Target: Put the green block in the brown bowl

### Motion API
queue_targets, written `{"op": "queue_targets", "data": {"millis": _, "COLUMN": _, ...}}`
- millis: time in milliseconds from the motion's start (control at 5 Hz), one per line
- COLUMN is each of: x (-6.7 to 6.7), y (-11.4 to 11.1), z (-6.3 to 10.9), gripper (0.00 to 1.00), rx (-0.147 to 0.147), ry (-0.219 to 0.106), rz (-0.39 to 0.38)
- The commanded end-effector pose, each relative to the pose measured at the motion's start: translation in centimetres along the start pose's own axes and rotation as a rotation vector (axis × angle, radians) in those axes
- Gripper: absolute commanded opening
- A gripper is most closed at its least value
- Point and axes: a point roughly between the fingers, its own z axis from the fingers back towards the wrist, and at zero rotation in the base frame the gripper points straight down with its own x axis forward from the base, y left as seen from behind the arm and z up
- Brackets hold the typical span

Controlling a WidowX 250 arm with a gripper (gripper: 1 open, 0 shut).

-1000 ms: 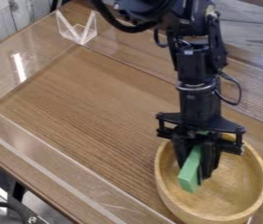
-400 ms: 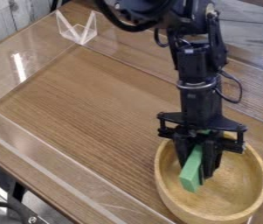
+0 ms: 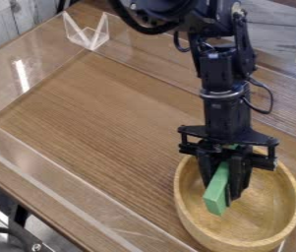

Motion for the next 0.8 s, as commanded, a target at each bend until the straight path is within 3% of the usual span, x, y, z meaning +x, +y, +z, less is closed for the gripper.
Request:
{"op": "queue_targets", "data": {"millis": 0, "x": 0.9, "y": -0.41, "z": 1.27, "gripper": 0.0, "rx": -0.02, "ry": -0.046, "rz": -0.02}}
{"op": "queue_targets", "data": {"millis": 600, "x": 0.92, "y": -0.49, "z": 1.26, "gripper": 0.0, "rx": -0.035, "ry": -0.032, "rz": -0.025}}
